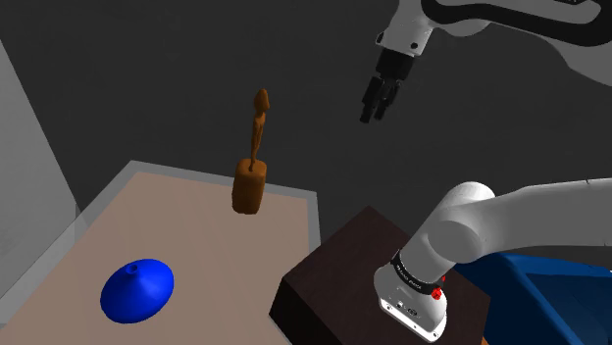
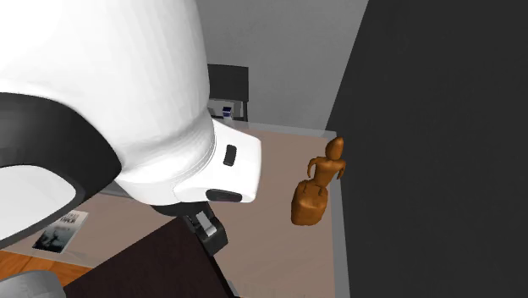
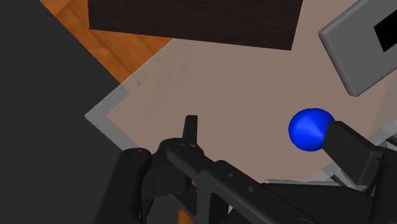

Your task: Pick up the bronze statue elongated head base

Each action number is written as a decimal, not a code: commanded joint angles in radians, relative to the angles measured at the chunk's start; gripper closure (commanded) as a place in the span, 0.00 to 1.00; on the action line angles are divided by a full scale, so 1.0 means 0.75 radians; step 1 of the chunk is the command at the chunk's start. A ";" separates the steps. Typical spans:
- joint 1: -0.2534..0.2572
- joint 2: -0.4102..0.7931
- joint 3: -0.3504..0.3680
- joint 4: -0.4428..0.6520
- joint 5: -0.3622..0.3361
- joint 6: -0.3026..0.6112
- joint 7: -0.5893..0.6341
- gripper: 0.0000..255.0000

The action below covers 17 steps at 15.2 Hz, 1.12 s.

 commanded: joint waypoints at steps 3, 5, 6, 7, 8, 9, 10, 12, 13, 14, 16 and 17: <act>-0.006 -0.012 0.062 -0.085 0.010 0.128 0.082 0.00; -0.011 -0.010 0.125 -0.160 0.017 0.258 0.165 0.00; -0.015 -0.003 0.157 -0.194 0.020 0.323 0.208 0.00; -0.018 0.008 0.190 -0.224 0.021 0.390 0.250 0.00; -0.022 0.023 0.223 -0.252 0.021 0.457 0.294 0.00; -0.027 0.043 0.257 -0.276 0.020 0.524 0.339 0.00; -0.033 0.066 0.290 -0.298 0.016 0.591 0.386 0.00; -0.052 0.125 0.361 -0.331 0.001 0.726 0.483 0.00; -0.064 0.159 0.397 -0.343 -0.011 0.792 0.535 0.00; -0.079 0.198 0.434 -0.351 -0.027 0.858 0.589 0.00; -0.121 0.284 0.514 -0.356 -0.073 0.986 0.706 0.00; -0.147 0.331 0.555 -0.354 -0.105 1.046 0.770 0.00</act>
